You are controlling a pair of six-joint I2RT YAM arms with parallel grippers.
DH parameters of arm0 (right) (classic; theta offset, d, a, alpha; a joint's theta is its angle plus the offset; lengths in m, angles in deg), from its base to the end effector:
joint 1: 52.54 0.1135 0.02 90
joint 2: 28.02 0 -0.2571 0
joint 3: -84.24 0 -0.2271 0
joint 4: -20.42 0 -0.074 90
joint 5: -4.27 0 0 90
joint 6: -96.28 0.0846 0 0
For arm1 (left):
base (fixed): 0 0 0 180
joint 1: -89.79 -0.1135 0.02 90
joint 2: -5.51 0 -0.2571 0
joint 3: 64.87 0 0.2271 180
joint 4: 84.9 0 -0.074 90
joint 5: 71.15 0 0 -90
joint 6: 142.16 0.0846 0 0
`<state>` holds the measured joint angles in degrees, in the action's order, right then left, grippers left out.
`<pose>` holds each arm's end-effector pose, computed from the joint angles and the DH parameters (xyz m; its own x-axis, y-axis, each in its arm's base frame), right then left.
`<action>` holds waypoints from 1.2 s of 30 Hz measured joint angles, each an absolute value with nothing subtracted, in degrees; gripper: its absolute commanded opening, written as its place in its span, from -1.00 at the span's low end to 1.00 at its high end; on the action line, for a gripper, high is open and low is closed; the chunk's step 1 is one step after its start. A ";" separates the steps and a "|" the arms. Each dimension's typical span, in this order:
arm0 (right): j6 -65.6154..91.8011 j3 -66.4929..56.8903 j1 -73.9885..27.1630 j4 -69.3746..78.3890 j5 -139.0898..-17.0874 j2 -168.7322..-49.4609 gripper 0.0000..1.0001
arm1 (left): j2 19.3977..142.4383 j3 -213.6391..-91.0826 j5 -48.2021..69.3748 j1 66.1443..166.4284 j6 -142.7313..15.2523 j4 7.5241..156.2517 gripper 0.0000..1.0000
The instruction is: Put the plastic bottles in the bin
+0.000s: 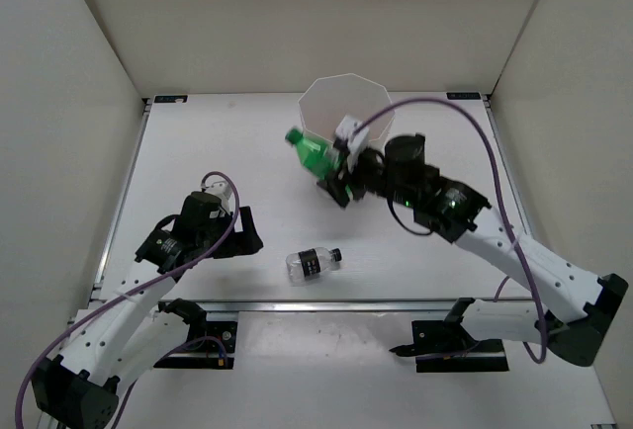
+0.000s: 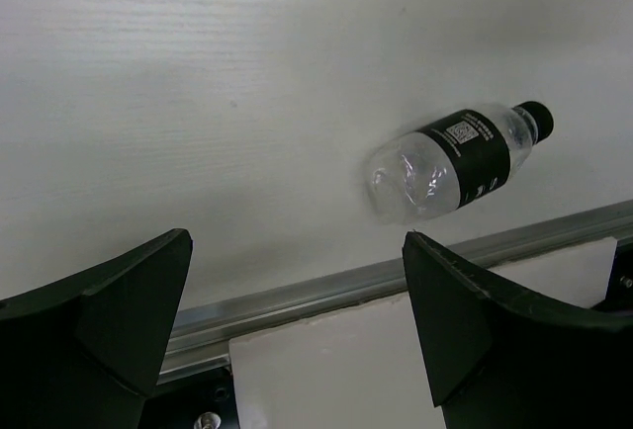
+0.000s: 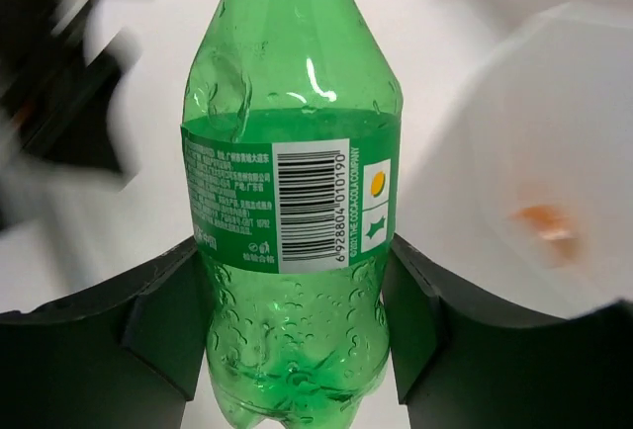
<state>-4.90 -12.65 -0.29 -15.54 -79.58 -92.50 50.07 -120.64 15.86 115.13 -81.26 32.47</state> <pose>0.1614 0.2233 0.3710 -0.0143 -0.3334 -0.9427 -0.8680 0.4721 -0.1538 0.1413 -0.0718 0.2142 -0.8395 -0.1398 -0.5251 0.0555 0.9392 -0.3389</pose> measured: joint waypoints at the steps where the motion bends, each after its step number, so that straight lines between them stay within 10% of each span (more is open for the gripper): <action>1: -5.19 -9.59 -2.72 -14.32 -80.65 -94.23 -0.46 | 50.35 -120.16 15.47 115.44 -81.28 32.74 0.98; 7: -4.75 6.52 -14.80 -10.93 -85.96 -109.73 -0.37 | 50.94 -117.29 12.48 117.51 -81.48 33.70 0.98; 14: -0.33 10.02 -23.94 -12.24 -83.75 -118.73 0.98 | 54.81 -117.84 7.76 118.43 -78.73 37.52 0.97; 25: 3.62 9.39 -25.51 -15.80 -81.63 -112.00 0.98 | 70.04 -126.47 3.62 127.37 -71.08 42.62 0.97; 36: 13.59 -19.71 -52.97 -20.26 -66.94 -84.55 0.97 | 87.38 -131.37 7.12 139.37 -65.61 46.88 0.98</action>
<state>13.59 -19.71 -52.97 -20.26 -66.94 -84.55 87.38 -131.37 7.12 139.37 -65.61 46.88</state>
